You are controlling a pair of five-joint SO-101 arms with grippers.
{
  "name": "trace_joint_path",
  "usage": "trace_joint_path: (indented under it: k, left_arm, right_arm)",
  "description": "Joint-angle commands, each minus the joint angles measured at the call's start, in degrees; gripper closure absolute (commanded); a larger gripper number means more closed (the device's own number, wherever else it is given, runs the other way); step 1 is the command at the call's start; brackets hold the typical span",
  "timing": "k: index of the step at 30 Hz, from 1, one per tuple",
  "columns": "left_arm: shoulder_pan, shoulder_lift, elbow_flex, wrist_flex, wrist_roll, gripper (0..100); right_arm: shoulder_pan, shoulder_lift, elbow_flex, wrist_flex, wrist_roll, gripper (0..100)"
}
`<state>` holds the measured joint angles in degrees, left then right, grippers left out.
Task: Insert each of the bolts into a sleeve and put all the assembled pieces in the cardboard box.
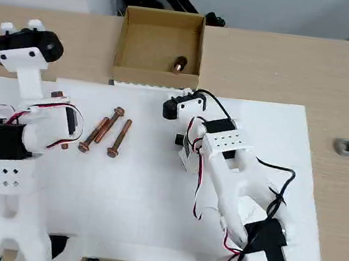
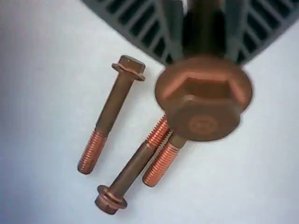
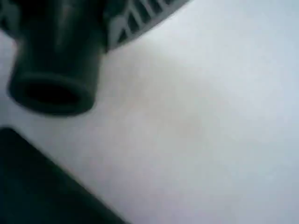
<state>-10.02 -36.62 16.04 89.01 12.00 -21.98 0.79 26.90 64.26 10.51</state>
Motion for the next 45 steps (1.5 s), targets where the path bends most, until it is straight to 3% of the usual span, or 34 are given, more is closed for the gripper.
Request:
trace_joint_path:
  k: [1,12,21,26,32,38,45]
  left_arm:
    - [-0.1,-2.0,-0.3,-0.4,-0.1,100]
    - [-0.1,-2.0,-0.7,-0.8,-1.6,100]
    - [0.4,-1.9,-0.7,-5.6,-1.3,100]
    - [0.3,-1.5,-0.6,-9.3,-1.5,100]
    - [0.4,-1.6,-0.6,-15.0,-1.3,100]
    - [3.5,-1.6,-0.3,-19.9,-0.4,100]
    - [7.1,-1.9,-0.2,-23.7,2.5,100]
  right_arm:
    - [-0.3,-2.6,0.0,0.1,-1.3,99.2]
    - [1.1,-35.6,0.0,3.7,0.4,99.5]
    - [2.5,-60.7,0.5,3.7,0.1,99.5]
    - [2.9,-70.8,5.5,3.8,0.2,99.5]
    - [8.2,-81.2,15.1,3.5,-0.2,99.5]
    - [8.7,-87.3,35.2,-7.4,-6.2,99.5]
    - [-1.7,-90.5,48.5,-23.3,-6.9,99.5]
